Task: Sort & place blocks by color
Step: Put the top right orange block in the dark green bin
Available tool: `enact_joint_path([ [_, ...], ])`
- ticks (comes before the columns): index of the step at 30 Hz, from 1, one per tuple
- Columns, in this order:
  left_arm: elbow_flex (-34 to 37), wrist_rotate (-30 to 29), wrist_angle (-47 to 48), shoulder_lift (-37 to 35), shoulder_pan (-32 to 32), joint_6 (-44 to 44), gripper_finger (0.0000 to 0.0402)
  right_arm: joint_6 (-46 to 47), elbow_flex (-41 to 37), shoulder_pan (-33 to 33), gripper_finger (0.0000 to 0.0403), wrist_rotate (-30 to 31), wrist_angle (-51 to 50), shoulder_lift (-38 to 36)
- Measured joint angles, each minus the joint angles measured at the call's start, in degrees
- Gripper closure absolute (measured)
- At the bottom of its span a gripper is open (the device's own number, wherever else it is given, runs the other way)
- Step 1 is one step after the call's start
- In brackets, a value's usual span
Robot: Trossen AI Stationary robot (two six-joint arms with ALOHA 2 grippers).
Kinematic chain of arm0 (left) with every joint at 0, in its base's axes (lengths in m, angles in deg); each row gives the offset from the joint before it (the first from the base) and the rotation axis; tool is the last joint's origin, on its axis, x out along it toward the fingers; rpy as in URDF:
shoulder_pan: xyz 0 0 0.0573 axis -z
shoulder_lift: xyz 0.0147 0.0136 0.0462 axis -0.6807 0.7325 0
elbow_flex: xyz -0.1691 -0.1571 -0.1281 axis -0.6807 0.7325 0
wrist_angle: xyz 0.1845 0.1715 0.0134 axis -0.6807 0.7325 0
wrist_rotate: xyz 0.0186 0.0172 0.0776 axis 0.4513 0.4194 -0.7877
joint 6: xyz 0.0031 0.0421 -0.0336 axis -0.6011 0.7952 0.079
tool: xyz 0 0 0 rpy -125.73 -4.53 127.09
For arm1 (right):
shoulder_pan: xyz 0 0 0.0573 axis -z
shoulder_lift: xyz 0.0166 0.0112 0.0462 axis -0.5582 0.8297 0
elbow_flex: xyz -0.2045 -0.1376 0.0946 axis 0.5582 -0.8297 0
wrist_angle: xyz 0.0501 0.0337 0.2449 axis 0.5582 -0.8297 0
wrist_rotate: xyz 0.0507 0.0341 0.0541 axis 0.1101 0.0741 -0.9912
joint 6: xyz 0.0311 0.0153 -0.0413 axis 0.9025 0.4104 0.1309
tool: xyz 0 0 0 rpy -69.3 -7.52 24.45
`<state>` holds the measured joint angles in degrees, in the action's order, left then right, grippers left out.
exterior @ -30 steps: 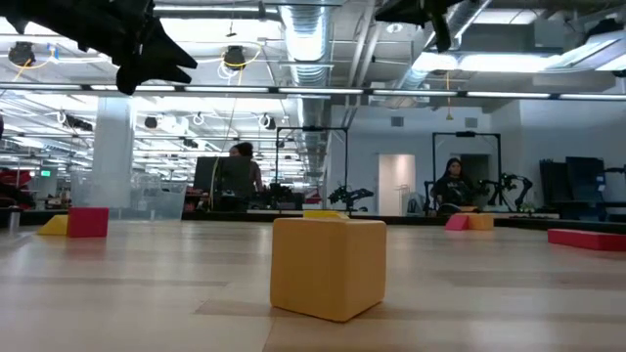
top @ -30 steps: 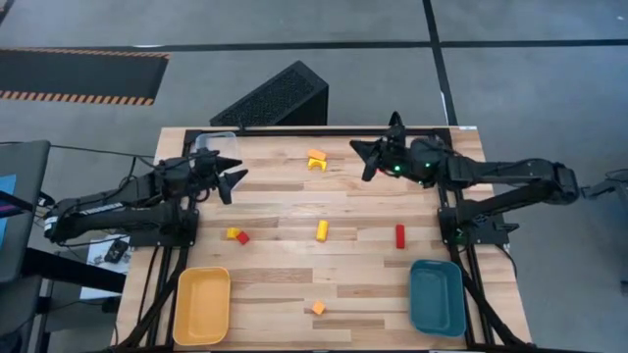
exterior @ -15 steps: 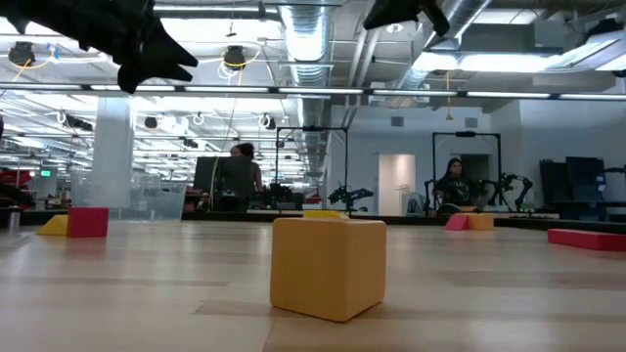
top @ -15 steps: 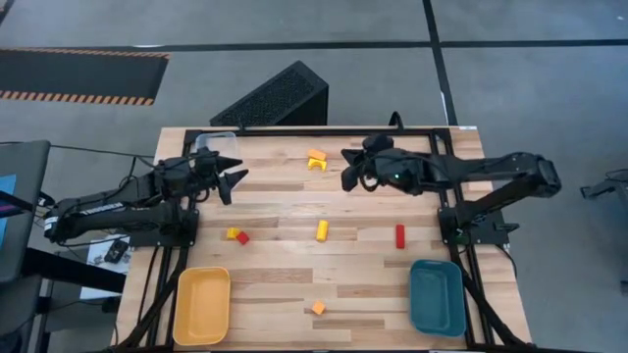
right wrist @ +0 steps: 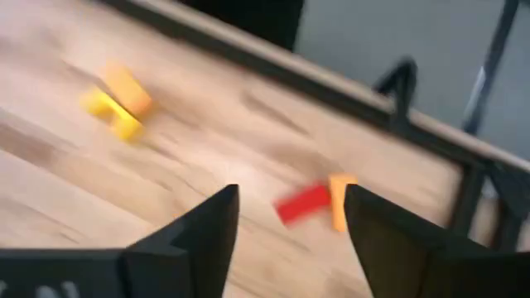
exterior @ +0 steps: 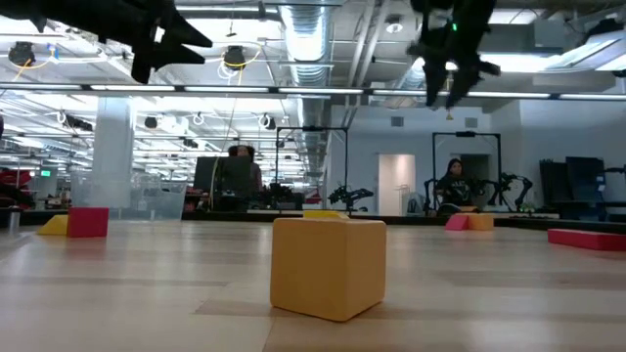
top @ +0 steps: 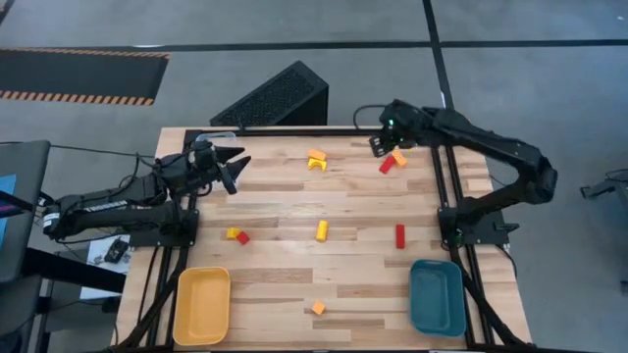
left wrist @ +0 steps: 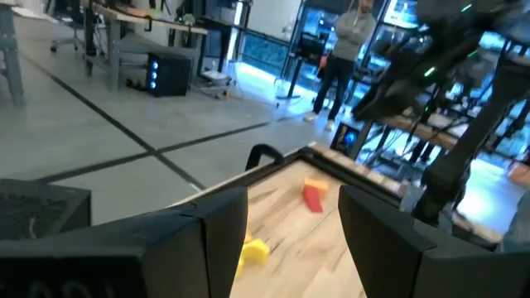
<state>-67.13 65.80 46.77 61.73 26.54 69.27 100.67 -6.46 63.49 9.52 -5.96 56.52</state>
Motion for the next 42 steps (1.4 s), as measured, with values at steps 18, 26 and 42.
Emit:
enact_joint_path([
  [18, 0.0, -0.48, -2.51, 4.81, 0.07, -9.57, 0.0218, -18.49, -0.78, 14.57, 0.0133, -11.13, -0.01, 7.24],
  [26, 0.0, -1.63, -2.6, 4.82, 0.07, -9.86, 0.0218, -19.07, -5.64, 19.92, 0.0133, -14.42, -0.97, 8.24],
  [42, 0.0, -1.47, -1.66, 4.8, 0.41, -8.1, 0.0219, -21.83, -14.47, 20.81, 0.0132, -15.24, 4.06, 15.66],
])
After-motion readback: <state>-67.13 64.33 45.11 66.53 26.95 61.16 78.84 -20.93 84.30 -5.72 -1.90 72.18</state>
